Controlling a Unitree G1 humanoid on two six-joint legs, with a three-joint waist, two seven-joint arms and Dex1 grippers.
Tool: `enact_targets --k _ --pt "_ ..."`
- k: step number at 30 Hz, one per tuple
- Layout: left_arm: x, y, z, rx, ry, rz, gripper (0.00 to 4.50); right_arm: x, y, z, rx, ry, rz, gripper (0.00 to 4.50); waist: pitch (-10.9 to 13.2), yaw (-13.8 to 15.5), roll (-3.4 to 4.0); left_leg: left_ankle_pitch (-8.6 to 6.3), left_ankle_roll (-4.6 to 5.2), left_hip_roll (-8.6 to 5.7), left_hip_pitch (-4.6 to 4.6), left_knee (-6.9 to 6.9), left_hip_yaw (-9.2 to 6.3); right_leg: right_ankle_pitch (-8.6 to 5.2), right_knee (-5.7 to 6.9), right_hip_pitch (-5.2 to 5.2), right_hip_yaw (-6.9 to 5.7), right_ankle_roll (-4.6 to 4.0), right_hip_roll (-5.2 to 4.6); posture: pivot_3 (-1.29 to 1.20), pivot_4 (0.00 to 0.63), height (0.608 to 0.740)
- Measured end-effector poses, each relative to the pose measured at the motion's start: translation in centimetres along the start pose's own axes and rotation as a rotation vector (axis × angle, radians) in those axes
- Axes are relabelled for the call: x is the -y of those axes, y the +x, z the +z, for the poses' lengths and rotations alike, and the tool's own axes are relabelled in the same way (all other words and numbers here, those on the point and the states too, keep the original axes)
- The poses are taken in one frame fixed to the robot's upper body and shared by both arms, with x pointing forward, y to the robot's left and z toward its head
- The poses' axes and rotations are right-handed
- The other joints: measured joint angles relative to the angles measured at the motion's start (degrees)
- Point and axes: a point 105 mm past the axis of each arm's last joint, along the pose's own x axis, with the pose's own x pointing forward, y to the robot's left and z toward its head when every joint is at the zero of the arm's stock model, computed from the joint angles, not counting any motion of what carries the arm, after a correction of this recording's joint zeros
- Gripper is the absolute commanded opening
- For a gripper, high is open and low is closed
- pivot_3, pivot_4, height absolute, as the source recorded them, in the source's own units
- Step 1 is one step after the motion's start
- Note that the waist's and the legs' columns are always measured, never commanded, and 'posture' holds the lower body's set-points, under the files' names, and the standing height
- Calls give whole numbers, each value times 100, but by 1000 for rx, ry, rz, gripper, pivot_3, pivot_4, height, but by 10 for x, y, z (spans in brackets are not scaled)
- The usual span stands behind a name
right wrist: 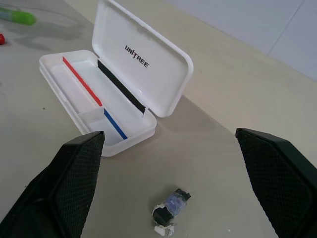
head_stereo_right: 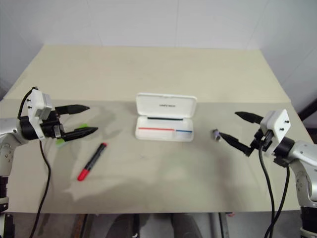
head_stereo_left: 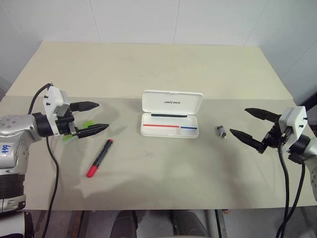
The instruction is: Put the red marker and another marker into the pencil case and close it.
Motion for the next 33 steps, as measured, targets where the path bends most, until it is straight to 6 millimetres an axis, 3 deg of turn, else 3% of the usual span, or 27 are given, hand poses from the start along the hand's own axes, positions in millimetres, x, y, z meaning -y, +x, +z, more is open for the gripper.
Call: enact_targets --k 8,11,14,17,20,23,27,33 --pt "8 -4 4 -17 -2 -53 4446 12 6 2 -51 -3 20 4500 1 -9 2 0 0 1 2 2 0 -1 5 -1 0 -1 0 0 150 740" --pt "7 -4 7 -8 -6 -61 4446 4 21 14 -63 9 97 4500 2 -20 3 0 0 3 2 3 1 -1 11 -5 0 -3 1 0 150 740" --pt "4 -1 24 27 34 -69 4446 -14 45 37 -51 -21 228 4500 2 -12 4 0 -1 3 1 8 0 -2 19 -9 -2 -5 1 0 150 740" --pt "7 1 30 42 36 -97 4446 -29 60 40 -86 -34 323 4500 2 -7 4 0 -1 3 -3 6 2 -4 15 -13 -3 -7 0 0 150 740" --pt "13 4 37 53 50 -134 4446 -31 73 43 -116 -49 358 4500 2 0 4 0 0 3 -24 6 6 -4 27 -44 -2 -8 -2 0 150 740" --pt "17 8 38 51 61 -160 4500 -31 82 47 -137 -73 383 3876 2 6 4 0 -1 5 -27 5 6 -11 44 -59 -4 -17 1 0 150 740" --pt "20 10 38 50 61 -168 4500 -36 89 29 -215 -66 423 2546 2 2 4 0 -1 6 -28 8 10 -12 50 -63 -2 -18 2 0 150 740" --pt "23 14 38 56 65 -170 4500 -45 103 22 -269 -92 450 2546 2 -29 3 1 -2 7 -25 13 13 -12 68 -68 0 -19 4 0 150 740"
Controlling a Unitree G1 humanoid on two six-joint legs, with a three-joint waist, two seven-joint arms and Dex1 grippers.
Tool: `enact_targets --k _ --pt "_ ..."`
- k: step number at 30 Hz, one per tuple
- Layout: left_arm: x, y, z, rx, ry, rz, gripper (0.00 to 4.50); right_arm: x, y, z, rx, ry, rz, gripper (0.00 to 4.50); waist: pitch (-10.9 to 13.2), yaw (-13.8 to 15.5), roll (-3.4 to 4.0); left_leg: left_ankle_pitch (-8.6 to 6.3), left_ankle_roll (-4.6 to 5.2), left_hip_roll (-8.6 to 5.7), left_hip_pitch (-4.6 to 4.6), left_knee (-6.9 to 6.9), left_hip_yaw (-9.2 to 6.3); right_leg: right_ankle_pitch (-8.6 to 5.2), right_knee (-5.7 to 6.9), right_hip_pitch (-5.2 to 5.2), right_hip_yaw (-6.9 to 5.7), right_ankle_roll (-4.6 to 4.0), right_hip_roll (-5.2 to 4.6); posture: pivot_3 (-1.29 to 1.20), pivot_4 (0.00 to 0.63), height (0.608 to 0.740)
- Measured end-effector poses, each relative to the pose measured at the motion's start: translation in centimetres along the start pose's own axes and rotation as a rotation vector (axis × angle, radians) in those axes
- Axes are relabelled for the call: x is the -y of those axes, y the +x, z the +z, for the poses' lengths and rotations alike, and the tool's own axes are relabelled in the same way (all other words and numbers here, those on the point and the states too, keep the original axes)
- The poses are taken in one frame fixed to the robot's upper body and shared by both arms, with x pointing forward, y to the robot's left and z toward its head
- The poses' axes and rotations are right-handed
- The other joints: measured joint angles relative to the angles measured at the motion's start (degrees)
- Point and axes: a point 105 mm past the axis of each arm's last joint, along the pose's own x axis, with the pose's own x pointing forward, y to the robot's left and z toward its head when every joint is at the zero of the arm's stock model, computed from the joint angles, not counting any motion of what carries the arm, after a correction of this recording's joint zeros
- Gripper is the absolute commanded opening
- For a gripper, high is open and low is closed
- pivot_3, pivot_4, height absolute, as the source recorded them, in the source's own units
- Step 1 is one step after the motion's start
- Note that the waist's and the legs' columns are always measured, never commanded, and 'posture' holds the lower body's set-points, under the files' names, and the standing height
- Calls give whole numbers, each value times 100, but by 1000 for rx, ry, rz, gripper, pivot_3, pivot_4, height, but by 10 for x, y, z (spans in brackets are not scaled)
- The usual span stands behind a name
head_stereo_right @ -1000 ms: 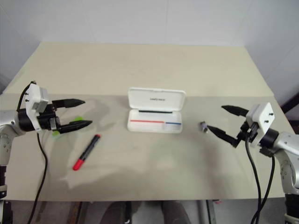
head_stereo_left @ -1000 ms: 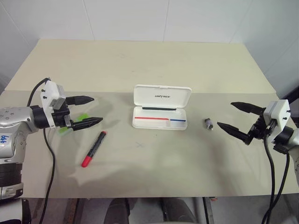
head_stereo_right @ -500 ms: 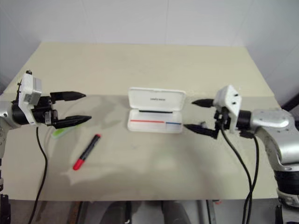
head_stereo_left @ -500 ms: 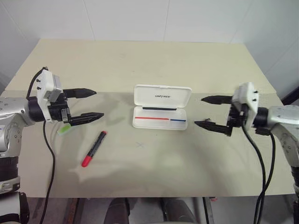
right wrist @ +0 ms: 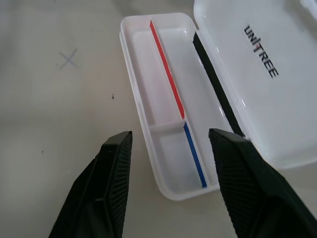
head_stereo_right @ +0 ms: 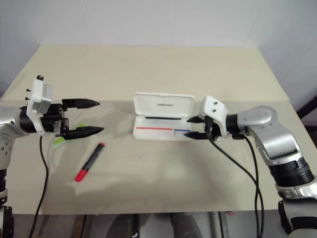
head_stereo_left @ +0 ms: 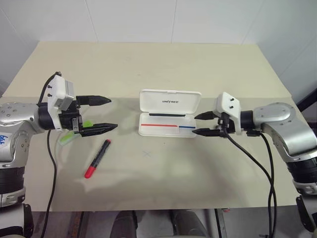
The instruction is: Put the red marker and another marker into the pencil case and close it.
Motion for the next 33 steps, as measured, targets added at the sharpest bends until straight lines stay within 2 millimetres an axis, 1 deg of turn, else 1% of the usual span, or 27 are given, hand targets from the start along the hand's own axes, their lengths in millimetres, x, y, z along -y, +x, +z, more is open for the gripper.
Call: enact_targets --k 6,9,11,15,19,21,26,29,33 --pt "2 1 -1 -1 -4 2 4500 -8 12 -4 -73 -1 75 2546 0 16 0 0 0 0 0 6 1 0 2 1 0 -1 0 0 150 740" --pt "2 2 -1 2 -3 10 4500 -13 20 -11 -115 -1 114 2546 0 16 0 0 0 0 0 9 1 0 5 1 0 -1 0 0 150 740" --pt "2 3 0 3 2 15 4500 -14 24 -19 -148 8 123 2546 0 16 0 0 0 0 -1 11 1 0 7 1 0 -1 0 0 150 740" --pt "4 4 2 3 14 21 4500 -12 29 -28 -171 16 118 2546 0 8 0 0 0 0 2 12 1 -1 12 1 0 -1 0 0 150 740" --pt "6 4 0 7 -3 33 4500 -12 40 -42 -194 20 129 2546 0 1 -1 0 0 0 2 20 1 -1 22 -1 1 -2 2 0 150 740" --pt "9 3 1 7 0 35 4500 -9 44 -44 -191 12 123 2546 0 -3 -1 0 0 0 3 25 2 -1 24 1 2 -2 1 0 150 740" --pt "10 1 5 10 4 58 4500 -3 44 -50 -225 -35 133 2546 0 12 -1 0 -1 -1 6 31 -1 -1 27 7 0 -2 1 0 150 740" --pt "9 -2 5 13 4 76 4500 -2 49 -47 -235 -95 160 1926 -2 7 -5 0 -1 -1 13 33 0 -1 27 14 1 -2 1 0 150 740" --pt "10 -3 6 21 6 85 4500 4 58 -43 -233 -146 151 564 -5 -79 -9 1 -2 -1 15 57 0 2 37 20 2 3 1 0 150 740"
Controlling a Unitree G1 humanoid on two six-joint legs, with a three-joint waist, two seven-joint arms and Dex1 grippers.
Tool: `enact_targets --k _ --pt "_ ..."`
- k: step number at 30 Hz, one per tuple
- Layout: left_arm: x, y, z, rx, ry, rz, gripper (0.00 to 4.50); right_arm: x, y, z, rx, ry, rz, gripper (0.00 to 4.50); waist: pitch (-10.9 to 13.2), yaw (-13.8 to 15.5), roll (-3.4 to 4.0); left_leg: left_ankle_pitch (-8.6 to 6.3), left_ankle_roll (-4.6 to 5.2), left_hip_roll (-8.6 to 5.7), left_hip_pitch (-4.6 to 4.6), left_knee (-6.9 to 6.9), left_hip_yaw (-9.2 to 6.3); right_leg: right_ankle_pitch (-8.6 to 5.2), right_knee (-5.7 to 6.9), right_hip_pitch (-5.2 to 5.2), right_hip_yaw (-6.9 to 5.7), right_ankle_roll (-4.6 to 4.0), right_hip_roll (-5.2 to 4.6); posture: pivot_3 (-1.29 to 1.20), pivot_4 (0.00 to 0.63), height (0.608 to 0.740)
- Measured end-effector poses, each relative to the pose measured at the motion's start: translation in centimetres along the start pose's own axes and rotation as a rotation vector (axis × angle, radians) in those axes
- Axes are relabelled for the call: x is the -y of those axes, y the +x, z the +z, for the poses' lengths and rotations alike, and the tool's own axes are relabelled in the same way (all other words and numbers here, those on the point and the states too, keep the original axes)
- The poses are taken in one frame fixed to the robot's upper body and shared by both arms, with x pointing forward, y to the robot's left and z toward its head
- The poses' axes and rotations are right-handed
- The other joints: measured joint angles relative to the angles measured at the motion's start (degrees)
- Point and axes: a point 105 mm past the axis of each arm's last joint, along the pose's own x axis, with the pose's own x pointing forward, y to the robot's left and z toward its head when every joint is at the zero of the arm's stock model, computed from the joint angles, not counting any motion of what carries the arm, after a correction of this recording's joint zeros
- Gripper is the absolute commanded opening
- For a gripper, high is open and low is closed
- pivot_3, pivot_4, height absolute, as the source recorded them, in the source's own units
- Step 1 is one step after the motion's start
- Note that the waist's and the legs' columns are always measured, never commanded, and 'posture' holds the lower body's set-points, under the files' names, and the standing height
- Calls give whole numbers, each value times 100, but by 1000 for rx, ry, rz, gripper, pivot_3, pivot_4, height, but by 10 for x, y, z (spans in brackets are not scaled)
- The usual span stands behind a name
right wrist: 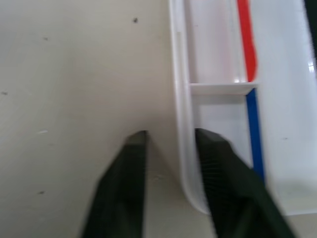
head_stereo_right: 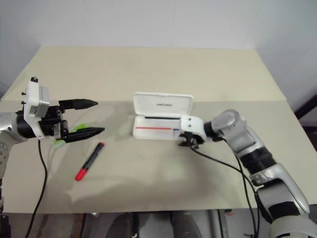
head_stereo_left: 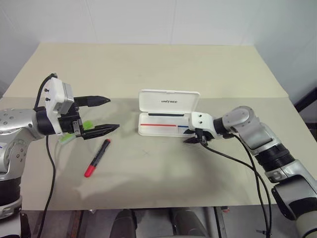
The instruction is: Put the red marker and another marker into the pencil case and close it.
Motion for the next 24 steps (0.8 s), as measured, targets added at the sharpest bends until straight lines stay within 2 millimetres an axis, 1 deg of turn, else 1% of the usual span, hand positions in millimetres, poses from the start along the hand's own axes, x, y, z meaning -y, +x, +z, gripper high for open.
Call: enact_targets --k 1,2,11,17,21,24 --pt "1 0 0 0 1 -1 4500 2 1 0 -2 -1 -7 217 0 -26 0 0 0 0 0 7 -2 0 3 4 -1 0 0 0 150 740" --pt "1 0 0 0 2 0 4500 3 1 1 1 -12 -11 17 0 -45 0 0 0 0 0 13 -4 1 5 6 -1 1 0 0 150 740" --pt "1 1 1 1 7 8 4500 2 2 5 22 -10 -4 17 0 -65 0 0 0 0 -1 16 -7 2 6 8 -2 3 0 0 150 740" --pt "-3 4 5 10 15 0 4500 -22 -8 11 79 -45 80 17 1 -45 0 -4 -1 0 -8 2 -9 -3 0 -2 -4 2 1 0 150 740" --pt "-3 6 2 4 5 -13 4500 -43 -20 6 64 -61 117 17 2 -34 0 -6 -1 0 -12 2 -9 -4 -4 -3 -4 3 0 0 150 740" --pt "-2 8 3 8 13 -22 4500 -60 -24 3 56 -72 139 17 2 -35 0 -6 -1 0 -10 4 -9 -4 -3 -2 -3 3 0 0 150 740"
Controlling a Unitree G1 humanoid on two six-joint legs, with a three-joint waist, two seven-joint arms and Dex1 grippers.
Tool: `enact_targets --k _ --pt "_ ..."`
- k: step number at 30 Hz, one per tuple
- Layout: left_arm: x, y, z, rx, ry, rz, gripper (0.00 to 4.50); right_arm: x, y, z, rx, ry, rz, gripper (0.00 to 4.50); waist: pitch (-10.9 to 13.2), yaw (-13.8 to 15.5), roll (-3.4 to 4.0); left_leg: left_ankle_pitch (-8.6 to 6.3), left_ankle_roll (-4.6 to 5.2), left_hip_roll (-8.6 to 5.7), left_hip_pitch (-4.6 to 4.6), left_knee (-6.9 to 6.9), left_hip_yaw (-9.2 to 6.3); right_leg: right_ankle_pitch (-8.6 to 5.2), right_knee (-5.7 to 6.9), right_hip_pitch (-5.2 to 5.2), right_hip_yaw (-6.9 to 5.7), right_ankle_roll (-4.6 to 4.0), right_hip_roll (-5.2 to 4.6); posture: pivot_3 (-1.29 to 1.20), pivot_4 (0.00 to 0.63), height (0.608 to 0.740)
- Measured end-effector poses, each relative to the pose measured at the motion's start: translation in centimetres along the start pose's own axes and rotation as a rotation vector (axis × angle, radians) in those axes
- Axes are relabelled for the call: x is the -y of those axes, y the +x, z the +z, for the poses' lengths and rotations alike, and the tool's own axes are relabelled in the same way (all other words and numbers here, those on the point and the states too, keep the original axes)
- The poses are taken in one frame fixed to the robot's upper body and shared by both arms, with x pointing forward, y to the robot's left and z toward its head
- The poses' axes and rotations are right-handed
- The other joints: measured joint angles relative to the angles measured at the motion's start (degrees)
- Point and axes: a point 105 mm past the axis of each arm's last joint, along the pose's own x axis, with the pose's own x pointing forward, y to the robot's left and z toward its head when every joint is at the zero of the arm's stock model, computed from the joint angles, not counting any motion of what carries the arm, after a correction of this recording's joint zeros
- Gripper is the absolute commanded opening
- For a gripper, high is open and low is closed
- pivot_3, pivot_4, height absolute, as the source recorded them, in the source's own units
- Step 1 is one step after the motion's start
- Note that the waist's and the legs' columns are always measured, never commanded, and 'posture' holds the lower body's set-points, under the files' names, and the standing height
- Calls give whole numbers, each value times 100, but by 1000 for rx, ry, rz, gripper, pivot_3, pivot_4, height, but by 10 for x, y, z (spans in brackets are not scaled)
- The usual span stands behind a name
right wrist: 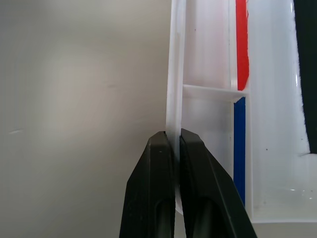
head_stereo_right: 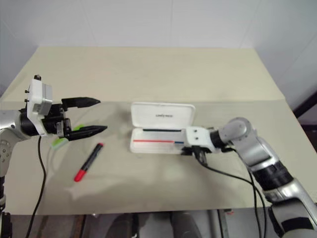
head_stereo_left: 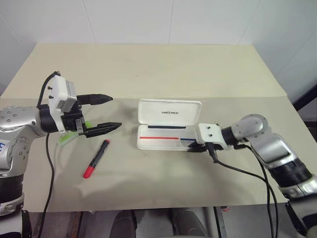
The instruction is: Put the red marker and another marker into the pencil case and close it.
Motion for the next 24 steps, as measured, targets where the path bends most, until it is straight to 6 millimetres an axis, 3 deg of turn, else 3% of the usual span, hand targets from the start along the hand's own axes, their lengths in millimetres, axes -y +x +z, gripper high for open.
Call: enact_targets --k 6,22,24 --pt "1 3 -4 -7 -16 -24 4500 -15 5 -6 -27 -28 -11 17 0 -9 -1 0 0 0 2 8 2 0 1 2 2 0 0 0 150 740" --pt "1 4 -2 -5 -13 -35 4500 -4 13 -4 -44 -18 -92 17 1 -27 -3 7 5 -1 9 17 3 3 1 11 7 -12 1 0 150 740" --pt "1 4 -2 -6 -13 -35 4500 -4 13 -4 -44 -11 -92 603 1 -26 -3 7 5 -1 9 16 3 4 1 11 6 -10 1 0 150 740"
